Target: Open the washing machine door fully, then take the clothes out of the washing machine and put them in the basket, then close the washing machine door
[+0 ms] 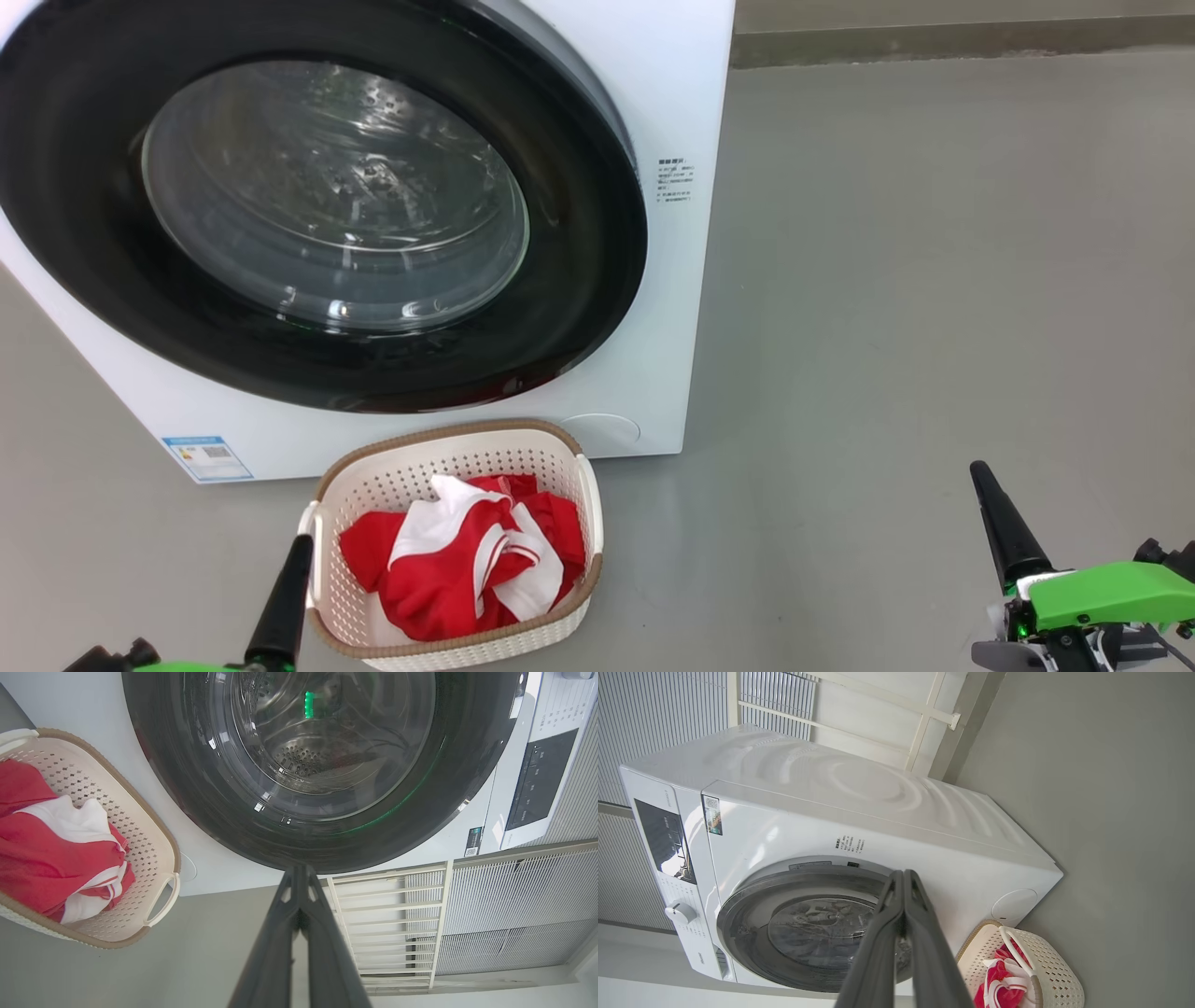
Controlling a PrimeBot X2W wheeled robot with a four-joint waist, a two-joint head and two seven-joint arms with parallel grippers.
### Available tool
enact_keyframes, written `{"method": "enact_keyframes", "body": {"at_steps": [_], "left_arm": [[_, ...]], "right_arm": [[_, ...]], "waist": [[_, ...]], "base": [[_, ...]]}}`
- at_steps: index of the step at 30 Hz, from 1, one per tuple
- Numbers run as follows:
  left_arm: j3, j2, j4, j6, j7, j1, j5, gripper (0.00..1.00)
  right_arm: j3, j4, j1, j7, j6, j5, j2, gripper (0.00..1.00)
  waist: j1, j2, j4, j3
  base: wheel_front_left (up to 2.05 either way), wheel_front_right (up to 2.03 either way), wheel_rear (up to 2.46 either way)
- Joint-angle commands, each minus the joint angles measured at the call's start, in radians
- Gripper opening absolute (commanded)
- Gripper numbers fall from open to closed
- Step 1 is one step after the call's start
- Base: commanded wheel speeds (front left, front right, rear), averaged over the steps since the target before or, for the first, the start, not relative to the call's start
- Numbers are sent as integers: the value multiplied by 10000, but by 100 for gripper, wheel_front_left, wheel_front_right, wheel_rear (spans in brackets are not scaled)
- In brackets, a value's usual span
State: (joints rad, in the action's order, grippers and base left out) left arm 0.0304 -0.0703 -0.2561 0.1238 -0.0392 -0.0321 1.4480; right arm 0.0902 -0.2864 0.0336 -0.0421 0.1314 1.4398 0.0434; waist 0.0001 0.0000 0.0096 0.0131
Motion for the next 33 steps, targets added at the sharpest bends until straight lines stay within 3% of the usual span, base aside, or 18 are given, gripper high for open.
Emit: {"method": "enact_keyframes", "body": {"at_steps": [1, 18, 33], "left_arm": [[335, -82, 198, 60, -68, -505, 198, 0], [615, 41, 116, 69, -565, -741, 1788, 0], [658, 71, 115, 69, -599, -744, 1752, 0]], "right_arm": [[-89, 326, 522, -57, -6, 214, 178, 0], [53, 426, 726, -565, -7, 1840, 202, 0], [91, 424, 729, -595, -7, 1809, 176, 0]], "waist": [[-1, 0, -5, -5], [-1, 0, -96, -100], [-1, 0, -96, -100]], "base": [[0, 0, 0], [0, 0, 0], [0, 0, 0]]}}
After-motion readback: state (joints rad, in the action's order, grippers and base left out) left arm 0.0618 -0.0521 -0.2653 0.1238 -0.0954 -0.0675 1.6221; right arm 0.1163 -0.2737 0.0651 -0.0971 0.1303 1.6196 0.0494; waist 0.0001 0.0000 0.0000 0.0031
